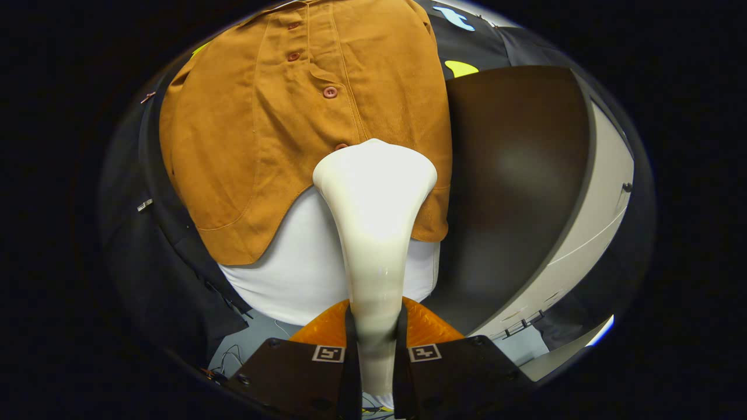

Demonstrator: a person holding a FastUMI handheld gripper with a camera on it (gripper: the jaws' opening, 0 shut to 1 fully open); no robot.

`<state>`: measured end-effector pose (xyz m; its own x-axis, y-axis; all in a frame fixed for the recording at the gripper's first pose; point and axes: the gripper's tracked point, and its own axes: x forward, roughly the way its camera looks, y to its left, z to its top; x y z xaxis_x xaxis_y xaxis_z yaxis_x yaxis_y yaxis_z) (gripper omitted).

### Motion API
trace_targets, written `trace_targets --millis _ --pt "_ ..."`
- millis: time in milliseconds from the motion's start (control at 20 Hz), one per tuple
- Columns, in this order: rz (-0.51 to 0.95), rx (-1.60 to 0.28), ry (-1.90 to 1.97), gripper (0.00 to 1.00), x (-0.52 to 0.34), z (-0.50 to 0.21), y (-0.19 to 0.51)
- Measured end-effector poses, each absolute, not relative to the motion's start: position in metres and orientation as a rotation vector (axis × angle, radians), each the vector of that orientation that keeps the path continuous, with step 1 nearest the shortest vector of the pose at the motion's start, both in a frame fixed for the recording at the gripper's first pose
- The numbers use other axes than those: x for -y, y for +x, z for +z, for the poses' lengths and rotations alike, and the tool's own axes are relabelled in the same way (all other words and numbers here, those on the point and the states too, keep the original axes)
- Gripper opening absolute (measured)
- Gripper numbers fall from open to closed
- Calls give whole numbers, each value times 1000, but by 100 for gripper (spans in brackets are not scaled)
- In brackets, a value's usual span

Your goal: Iron the clothes twice with a garment steamer, once on the left side and once on the right side.

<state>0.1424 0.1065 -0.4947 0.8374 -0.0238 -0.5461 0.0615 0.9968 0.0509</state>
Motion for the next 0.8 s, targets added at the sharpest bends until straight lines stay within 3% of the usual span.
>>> trace_targets --millis 450,800 --pt "51 -475 50 24 -149 -342 101" --pt "155 -397 44 24 -213 -242 109"
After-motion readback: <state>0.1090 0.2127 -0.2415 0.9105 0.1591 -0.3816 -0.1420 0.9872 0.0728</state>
